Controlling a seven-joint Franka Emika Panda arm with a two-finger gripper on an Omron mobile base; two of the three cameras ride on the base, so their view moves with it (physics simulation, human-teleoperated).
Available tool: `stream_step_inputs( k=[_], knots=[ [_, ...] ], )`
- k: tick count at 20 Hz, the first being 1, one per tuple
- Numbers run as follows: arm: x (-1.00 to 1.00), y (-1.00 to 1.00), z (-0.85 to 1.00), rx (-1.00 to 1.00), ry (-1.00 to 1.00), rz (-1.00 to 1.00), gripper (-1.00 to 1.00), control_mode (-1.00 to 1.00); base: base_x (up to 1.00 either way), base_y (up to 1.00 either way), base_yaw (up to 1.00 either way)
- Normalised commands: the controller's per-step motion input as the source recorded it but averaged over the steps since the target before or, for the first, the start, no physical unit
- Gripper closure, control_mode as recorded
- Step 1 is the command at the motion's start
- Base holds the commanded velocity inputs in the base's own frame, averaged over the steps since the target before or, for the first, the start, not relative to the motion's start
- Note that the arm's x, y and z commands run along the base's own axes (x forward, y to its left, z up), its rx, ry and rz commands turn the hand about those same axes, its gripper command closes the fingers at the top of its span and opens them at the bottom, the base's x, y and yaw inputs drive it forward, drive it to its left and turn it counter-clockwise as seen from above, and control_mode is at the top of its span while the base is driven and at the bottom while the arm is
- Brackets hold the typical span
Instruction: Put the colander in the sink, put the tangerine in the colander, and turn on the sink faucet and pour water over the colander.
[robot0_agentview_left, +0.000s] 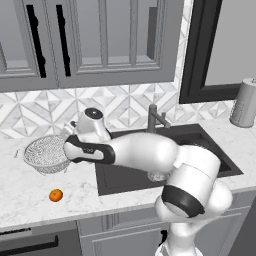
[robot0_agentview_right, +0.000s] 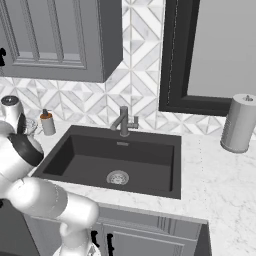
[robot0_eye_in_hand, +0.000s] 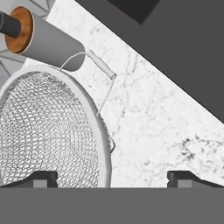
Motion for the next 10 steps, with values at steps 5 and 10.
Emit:
stream_step_inputs(
  k=[5,10],
  knots=[
    [0.22,0.09,-0.23,0.00,0.04,0.00,-1.00,-1.00,0.00,0.00,0.00],
    [0.25,0.08,-0.24,0.00,0.13,0.01,-1.00,-1.00,0.00,0.00,0.00]
  ],
)
